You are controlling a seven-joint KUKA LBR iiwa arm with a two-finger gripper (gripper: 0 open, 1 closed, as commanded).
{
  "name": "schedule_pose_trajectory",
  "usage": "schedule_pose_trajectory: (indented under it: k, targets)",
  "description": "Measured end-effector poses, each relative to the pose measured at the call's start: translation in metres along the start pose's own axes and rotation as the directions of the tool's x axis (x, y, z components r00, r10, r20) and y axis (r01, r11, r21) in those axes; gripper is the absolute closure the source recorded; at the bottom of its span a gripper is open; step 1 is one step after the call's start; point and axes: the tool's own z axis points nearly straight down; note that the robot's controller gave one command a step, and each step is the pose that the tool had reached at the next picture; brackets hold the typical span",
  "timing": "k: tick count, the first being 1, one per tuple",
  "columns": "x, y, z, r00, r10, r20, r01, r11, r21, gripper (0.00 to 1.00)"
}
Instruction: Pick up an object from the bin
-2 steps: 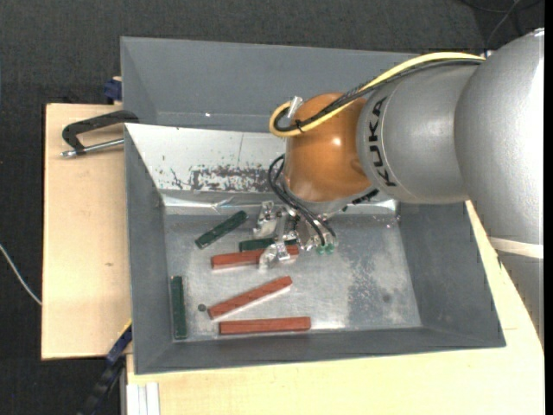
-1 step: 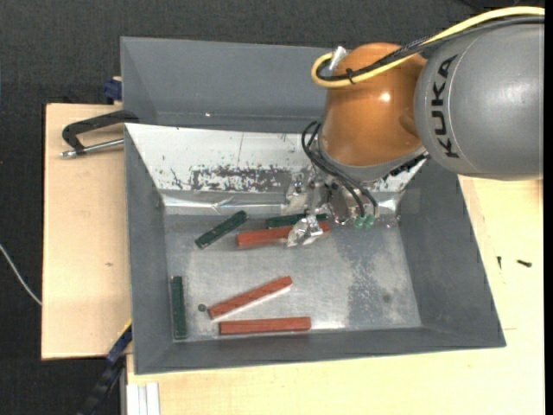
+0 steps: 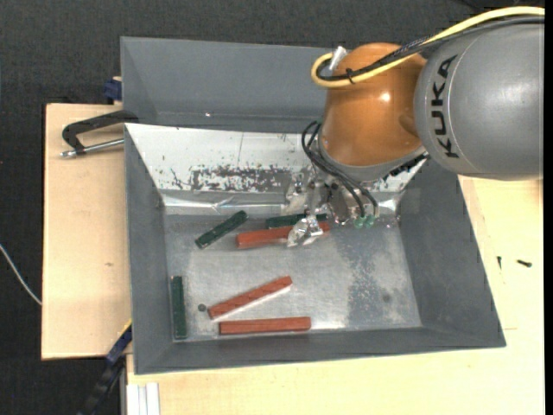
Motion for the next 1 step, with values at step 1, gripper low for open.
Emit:
schedule_pose_trajectory:
  k: [1]
  targets:
    - [-0.008, -0.0048, -0.1351, 1.0, -0.002, 0.002, 0.002, 1.0, 0.001, 1.0]
